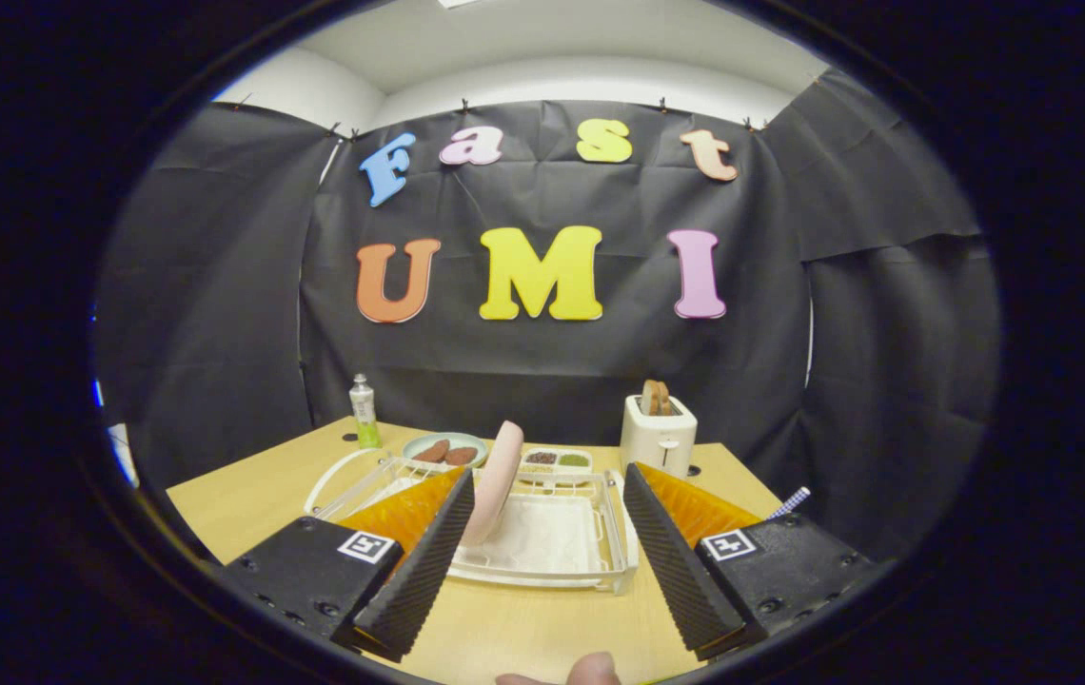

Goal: Take the plate from the dish rack, then take the spoon from the basket and place it into the plate.

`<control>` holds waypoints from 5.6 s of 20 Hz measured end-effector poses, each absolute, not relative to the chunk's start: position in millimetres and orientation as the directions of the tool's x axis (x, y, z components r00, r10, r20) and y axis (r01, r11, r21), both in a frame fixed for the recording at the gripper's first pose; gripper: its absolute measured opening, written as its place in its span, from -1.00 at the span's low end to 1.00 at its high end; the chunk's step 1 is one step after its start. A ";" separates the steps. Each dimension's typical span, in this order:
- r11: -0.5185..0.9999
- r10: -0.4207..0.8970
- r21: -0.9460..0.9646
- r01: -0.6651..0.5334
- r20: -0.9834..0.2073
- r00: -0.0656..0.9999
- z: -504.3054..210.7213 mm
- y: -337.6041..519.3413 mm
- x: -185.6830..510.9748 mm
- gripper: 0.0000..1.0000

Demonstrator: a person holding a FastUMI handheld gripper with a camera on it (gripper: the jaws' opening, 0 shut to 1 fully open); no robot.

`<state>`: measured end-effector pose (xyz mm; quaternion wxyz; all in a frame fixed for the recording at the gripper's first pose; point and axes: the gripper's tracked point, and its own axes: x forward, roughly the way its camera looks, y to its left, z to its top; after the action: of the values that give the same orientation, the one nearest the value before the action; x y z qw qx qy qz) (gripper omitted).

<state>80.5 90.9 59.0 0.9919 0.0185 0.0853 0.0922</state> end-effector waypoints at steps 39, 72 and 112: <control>0.997 -0.001 0.043 0.067 -0.836 0.549 -24.9 175.9 236.0 -0.29; 0.761 0.529 0.646 0.058 -0.670 0.521 -106.4 94.4 8.5 -0.35; 0.986 0.043 0.168 0.001 -0.261 0.964 -74.3 -135.7 96.4 1.00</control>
<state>96.4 -135.7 -74.3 0.9875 0.0835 0.1331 0.0106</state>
